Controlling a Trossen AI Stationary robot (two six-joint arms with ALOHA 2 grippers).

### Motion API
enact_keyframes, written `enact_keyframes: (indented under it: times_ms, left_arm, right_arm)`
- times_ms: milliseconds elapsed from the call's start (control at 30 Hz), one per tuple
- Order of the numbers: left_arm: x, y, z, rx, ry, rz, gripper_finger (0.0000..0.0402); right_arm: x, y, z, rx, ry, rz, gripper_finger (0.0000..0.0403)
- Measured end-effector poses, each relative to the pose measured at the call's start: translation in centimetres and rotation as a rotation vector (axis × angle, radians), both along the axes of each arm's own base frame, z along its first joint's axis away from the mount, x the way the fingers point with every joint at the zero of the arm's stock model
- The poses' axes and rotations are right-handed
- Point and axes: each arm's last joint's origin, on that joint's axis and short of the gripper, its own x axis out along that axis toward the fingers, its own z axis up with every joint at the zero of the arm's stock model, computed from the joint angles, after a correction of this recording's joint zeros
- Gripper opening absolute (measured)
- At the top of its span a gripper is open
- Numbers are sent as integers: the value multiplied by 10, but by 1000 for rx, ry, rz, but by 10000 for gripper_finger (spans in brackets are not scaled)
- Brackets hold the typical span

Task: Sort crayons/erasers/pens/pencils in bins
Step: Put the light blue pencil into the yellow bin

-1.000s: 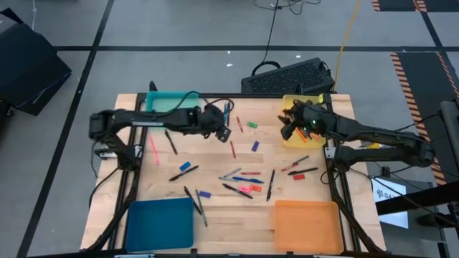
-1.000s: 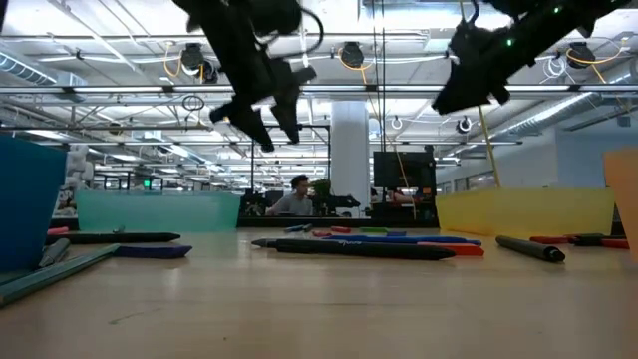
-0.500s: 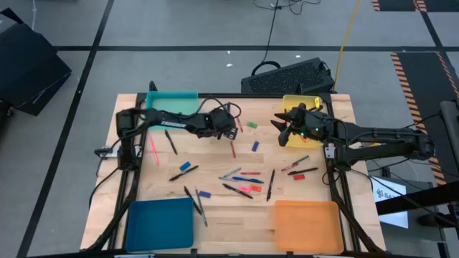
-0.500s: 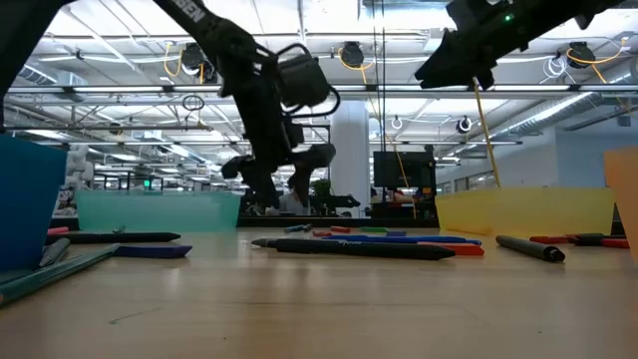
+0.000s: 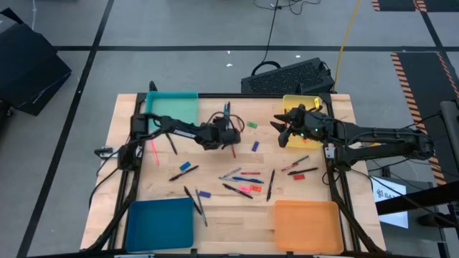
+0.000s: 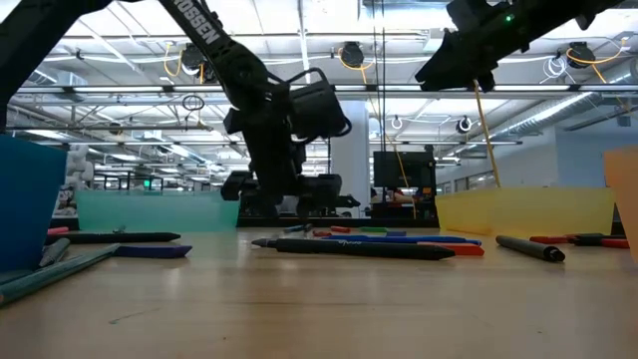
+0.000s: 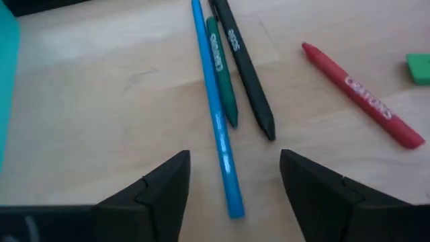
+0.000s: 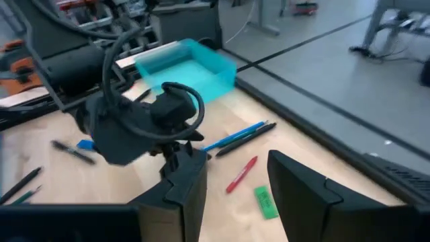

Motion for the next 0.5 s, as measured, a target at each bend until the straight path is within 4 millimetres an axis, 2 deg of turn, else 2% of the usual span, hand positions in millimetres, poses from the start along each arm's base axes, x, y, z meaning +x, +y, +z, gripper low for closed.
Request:
enact_keyframes:
  times_ms: [167, 300, 500]
  left_arm:
    - [3, -16, -9, 63, -6, 25, 183]
    - [-5, -20, -20, 84, -11, 33, 154]
    - [-22, -23, -42, 121, -129, 15, 145]
  right_arm:
    - [-2, 1, -4, 21, 41, 29, 148]
    - [-5, 2, -5, 33, 59, 40, 148]
    - [-10, 4, -3, 27, 65, 62, 148]
